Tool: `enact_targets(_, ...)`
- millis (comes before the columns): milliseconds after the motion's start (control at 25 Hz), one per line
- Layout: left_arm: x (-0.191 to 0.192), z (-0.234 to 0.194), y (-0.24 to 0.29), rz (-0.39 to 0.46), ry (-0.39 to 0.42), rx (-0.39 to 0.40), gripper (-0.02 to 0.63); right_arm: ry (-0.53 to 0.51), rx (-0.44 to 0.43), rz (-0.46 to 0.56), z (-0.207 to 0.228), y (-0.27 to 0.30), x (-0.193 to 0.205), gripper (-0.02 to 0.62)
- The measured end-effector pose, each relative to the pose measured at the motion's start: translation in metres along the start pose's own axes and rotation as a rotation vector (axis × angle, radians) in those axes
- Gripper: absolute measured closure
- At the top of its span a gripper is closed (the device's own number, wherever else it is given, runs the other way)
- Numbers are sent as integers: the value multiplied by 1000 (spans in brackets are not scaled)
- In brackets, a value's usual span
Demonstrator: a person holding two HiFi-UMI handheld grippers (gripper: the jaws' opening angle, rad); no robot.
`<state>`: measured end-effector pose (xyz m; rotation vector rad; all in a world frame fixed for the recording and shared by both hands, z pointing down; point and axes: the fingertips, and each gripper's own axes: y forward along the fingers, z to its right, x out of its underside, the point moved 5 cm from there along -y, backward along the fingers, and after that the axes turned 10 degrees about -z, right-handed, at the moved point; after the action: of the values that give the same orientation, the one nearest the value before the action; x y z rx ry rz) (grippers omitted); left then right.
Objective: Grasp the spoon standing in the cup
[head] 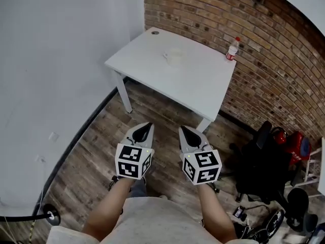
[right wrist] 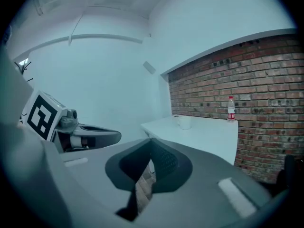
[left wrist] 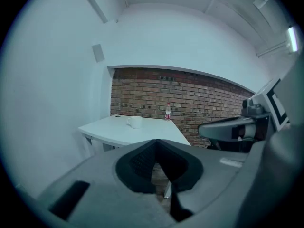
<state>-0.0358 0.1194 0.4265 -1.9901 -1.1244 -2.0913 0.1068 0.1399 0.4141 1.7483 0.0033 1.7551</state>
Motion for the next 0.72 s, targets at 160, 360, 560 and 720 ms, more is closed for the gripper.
enact_targets(160,-13,-20,27,-13,3,34,609,13,20,-16,9,27,-11,588)
enact_targets(360,-33,-52,59,-22,3,68,608,27,46,-24,17,67,-33,588)
enact_targets(560,-52,-86,85,-32,9,105,609,43,77,-34,21,104,-55,588)
enact_targets(720,-65,-113,100,-25,10,132,609,52,105,-42,19,130,-70,588)
